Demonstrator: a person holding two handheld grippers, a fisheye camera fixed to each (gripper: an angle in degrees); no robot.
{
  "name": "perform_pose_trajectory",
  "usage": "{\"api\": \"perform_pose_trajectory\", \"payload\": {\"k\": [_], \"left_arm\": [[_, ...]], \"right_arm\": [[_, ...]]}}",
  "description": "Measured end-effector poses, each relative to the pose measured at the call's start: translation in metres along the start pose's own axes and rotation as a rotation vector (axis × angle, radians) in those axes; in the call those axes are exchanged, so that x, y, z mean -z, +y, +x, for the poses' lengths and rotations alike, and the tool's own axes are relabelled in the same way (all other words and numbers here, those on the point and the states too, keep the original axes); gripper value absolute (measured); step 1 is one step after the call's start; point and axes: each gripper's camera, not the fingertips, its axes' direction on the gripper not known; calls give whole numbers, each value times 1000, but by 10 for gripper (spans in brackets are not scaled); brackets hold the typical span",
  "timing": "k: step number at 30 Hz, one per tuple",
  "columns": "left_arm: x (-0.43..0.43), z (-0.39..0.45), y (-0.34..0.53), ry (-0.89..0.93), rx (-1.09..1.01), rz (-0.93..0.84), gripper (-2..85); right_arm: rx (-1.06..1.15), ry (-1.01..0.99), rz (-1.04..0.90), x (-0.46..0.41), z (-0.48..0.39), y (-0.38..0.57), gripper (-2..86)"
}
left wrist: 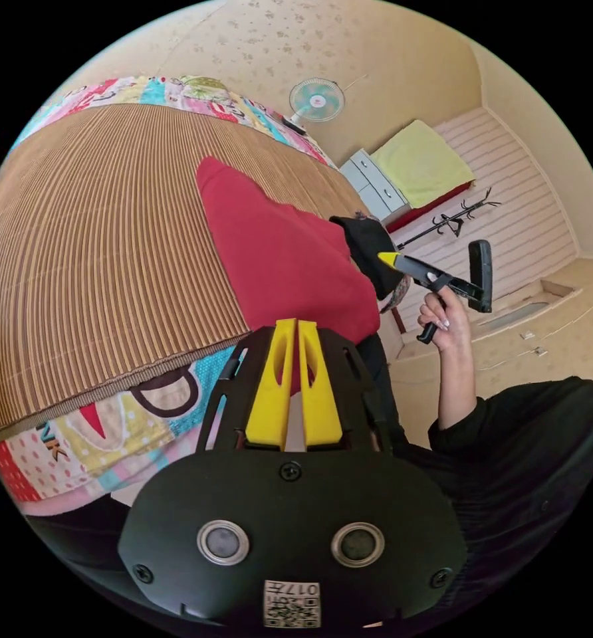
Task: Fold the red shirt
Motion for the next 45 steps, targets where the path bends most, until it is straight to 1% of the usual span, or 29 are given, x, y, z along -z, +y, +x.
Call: {"api": "perform_pose_trajectory", "payload": {"k": [3,4,5,6,7,8,10,13,14,19,24,27,29,30,31,32,33,34,35,36,38,41,42,44,45], "left_arm": [[11,-6,-8,-20,13,-18,46],[14,-7,-12,-32,17,-29,64],[15,-11,-17,-16,24,-49,95],[14,-14,-20,11,29,-70,111],[10,-23,-27,77,59,-116,145],[10,-31,-29,126,101,-121,168],[14,-39,-33,178,139,-107,181],[15,-42,-46,194,169,-130,184],[12,-41,-53,224,177,-153,185],[2,-33,-81,308,197,-219,183],[3,-38,-108,403,269,-227,136],[21,-38,-118,438,274,-211,106],[44,-31,-125,437,252,-177,90],[50,-28,-127,434,248,-171,89],[61,-25,-131,426,246,-164,86],[72,-21,-136,417,247,-158,84],[77,-19,-138,413,246,-154,84],[86,-15,-143,403,239,-152,83],[93,-11,-148,395,234,-158,83],[96,-10,-150,393,234,-164,83],[105,-6,-158,404,243,-174,83],[118,-1,-167,436,273,-177,82],[120,0,-168,448,283,-180,82],[127,-2,-170,543,362,-195,80],[130,-1,-171,562,375,-196,80]], "right_arm": [[43,72,-117,-50,-12,-10,57],[67,144,-161,-74,-14,-9,59],[95,175,-184,-94,-15,-6,60],[101,180,-178,-100,-14,-5,58],[79,195,-157,-105,-11,-5,56],[49,193,-161,-107,-6,-9,53],[20,178,-187,-108,0,-21,50],[-13,146,-219,-108,14,-42,45],[-16,140,-222,-108,20,-47,44],[-17,118,-199,-95,45,-61,42],[-7,92,-164,-66,73,-77,49],[-22,-38,-87,-25,108,-79,59],[-99,-220,-17,12,156,-72,78],[-127,-260,-14,19,170,-71,87],[-194,-317,-42,27,198,-68,125],[-260,-349,-102,28,225,-66,183],[-277,-367,-133,27,237,-66,199],[-288,-427,-180,26,256,-64,231],[-300,-520,-203,24,274,-61,237],[-315,-571,-209,22,283,-59,240],[-393,-743,-246,10,317,-52,244],[-468,-874,-282,-3,357,-47,247],[-476,-888,-275,-2,365,-47,247],[-492,-922,-264,6,397,-50,249],[-492,-933,-266,9,405,-52,249]]}}
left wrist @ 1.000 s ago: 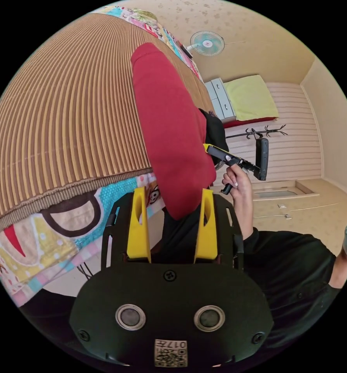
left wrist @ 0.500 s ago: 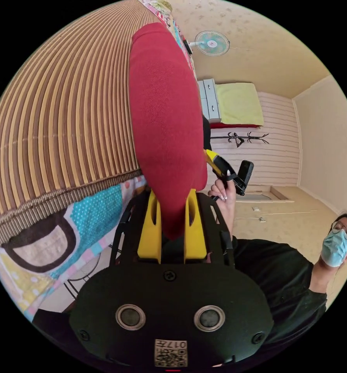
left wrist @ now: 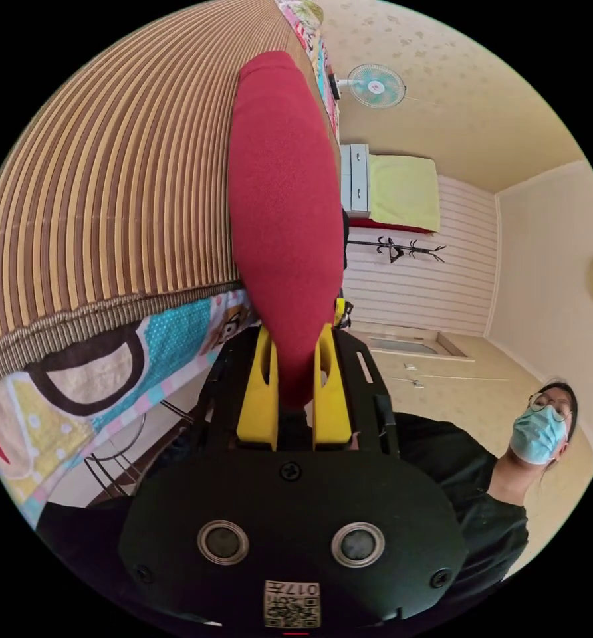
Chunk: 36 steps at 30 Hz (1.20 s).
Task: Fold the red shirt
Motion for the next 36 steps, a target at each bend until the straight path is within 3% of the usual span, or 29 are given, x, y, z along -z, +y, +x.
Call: {"api": "perform_pose_trajectory", "payload": {"k": [7,13,17,20,27,36], "left_arm": [[9,36,10,215,72,5,79],[-11,63,21,307,72,-17,79],[-26,77,32,387,68,1,79],[-34,105,39,388,11,14,78],[-40,197,61,271,-197,47,78],[-3,258,116,-5,-354,203,77]], "right_arm": [[-27,-196,-124,57,29,-14,269],[-12,-504,-127,60,72,-4,275],[65,-592,-124,77,79,3,217],[151,-560,-123,90,69,16,160],[426,-394,-200,74,-4,58,135],[682,-159,-407,-104,-71,76,129]]}}
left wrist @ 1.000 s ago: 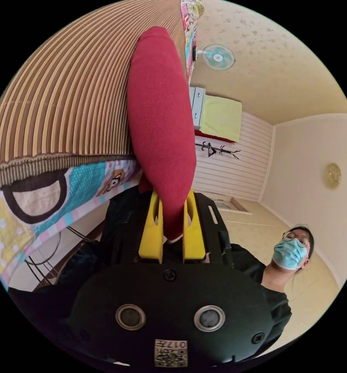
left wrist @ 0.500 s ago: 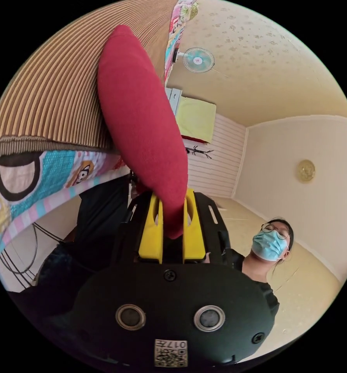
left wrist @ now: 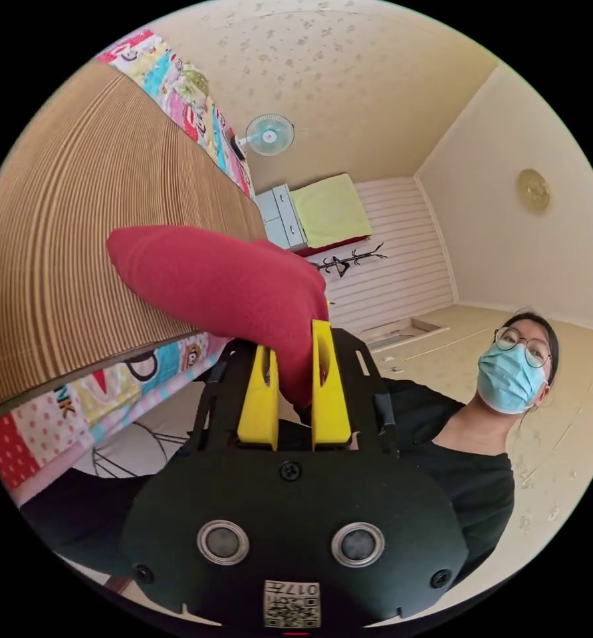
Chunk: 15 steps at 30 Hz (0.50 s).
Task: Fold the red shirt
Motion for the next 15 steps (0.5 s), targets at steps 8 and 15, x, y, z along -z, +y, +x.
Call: {"api": "perform_pose_trajectory", "payload": {"k": [8,15], "left_arm": [[155,158,33,-466,-337,229,77],[233,122,94,-797,-96,430,104]], "right_arm": [[636,247,-69,-311,-82,-133,128],[598,324,-89,-587,-21,-185,139]]}}
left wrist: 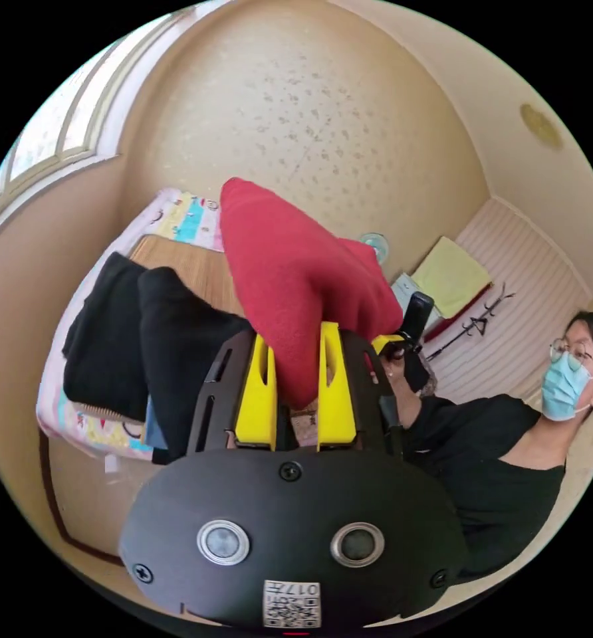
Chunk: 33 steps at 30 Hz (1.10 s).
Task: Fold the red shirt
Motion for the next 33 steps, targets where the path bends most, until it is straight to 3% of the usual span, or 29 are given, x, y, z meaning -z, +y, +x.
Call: {"api": "perform_pose_trajectory", "payload": {"k": [4,6,9,12,15,17,19,23,28,30,33], "left_arm": [[-75,-86,80,-301,327,-167,136],[-88,-84,126,-282,348,-32,139],[-93,-60,203,-240,363,196,140],[-100,-29,273,-315,433,334,130],[-120,29,330,-394,384,471,119],[-162,90,355,-478,283,484,105],[-206,133,357,-512,210,408,83],[-304,225,319,-530,-99,165,6],[-378,308,284,-620,-362,196,-3],[-410,337,277,-675,-481,128,-4],[-450,368,286,-756,-560,121,-5]], "right_arm": [[-246,94,-259,-179,55,59,139],[-260,79,-244,-202,58,84,134],[-108,116,-285,-193,36,112,135],[9,311,-409,-166,22,161,131],[-87,453,-471,-111,42,226,105],[-265,549,-471,-49,68,275,85],[-403,672,-459,2,83,306,87],[-627,1246,-447,116,77,313,120],[-813,1447,-259,257,64,288,106],[-878,1539,-230,304,60,291,104],[-1103,1615,-93,382,48,328,101]]}}
